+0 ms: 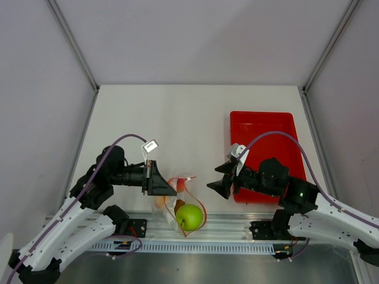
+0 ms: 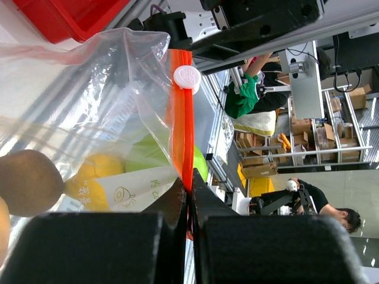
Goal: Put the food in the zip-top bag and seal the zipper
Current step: Zip the zipper food storage bag at the center of the board.
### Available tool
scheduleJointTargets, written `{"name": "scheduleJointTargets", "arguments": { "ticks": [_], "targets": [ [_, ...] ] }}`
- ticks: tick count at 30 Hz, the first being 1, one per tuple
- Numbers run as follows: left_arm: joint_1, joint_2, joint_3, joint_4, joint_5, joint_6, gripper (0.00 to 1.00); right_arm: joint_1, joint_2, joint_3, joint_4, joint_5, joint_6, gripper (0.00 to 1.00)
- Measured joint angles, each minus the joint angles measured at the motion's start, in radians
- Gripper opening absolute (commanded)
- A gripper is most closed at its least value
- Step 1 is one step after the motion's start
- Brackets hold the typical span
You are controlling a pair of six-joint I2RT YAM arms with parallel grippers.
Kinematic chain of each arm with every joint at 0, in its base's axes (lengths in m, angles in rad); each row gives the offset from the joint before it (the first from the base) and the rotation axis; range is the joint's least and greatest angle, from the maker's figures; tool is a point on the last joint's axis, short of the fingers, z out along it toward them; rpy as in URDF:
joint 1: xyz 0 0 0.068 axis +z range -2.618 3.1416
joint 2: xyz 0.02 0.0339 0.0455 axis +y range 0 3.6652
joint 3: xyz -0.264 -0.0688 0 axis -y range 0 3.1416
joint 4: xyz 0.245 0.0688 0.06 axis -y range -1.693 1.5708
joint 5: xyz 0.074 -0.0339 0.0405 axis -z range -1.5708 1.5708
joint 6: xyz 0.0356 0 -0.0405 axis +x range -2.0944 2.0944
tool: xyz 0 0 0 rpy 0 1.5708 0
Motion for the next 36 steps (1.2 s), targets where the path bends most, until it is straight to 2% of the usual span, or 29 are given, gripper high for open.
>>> {"name": "scheduleJointTargets", "arguments": {
  "ticks": [4,7,13,19,23,31,36],
  "targets": [
    [0.0,-0.021,0.0,-0.017,0.005,-0.006,0.01,-0.073,0.052,0.0,0.049,-0.182,-0.065,0.65],
    [-0.001,-0.043,0.003,-0.037,0.013,-0.006,0.01,-0.124,0.097,-0.005,0.08,-0.276,-0.097,0.67],
    [-0.002,-0.056,0.005,-0.047,0.023,-0.011,0.01,-0.224,0.12,-0.021,0.182,-0.464,-0.119,0.66],
    [-0.002,-0.056,0.005,-0.048,0.027,-0.015,0.0,-0.265,0.23,-0.017,0.291,-0.643,-0.118,0.65],
    [-0.002,-0.056,0.005,-0.048,0.027,-0.021,0.01,-0.265,0.294,0.0,0.302,-0.706,-0.118,0.64],
    [-0.002,-0.054,0.002,-0.039,0.029,-0.032,0.0,-0.26,0.319,0.019,0.341,-0.758,-0.119,0.63],
    [-0.002,-0.046,0.002,-0.035,0.03,-0.033,0.01,-0.241,0.38,0.082,0.351,-0.8,-0.121,0.58]
  ]
}}
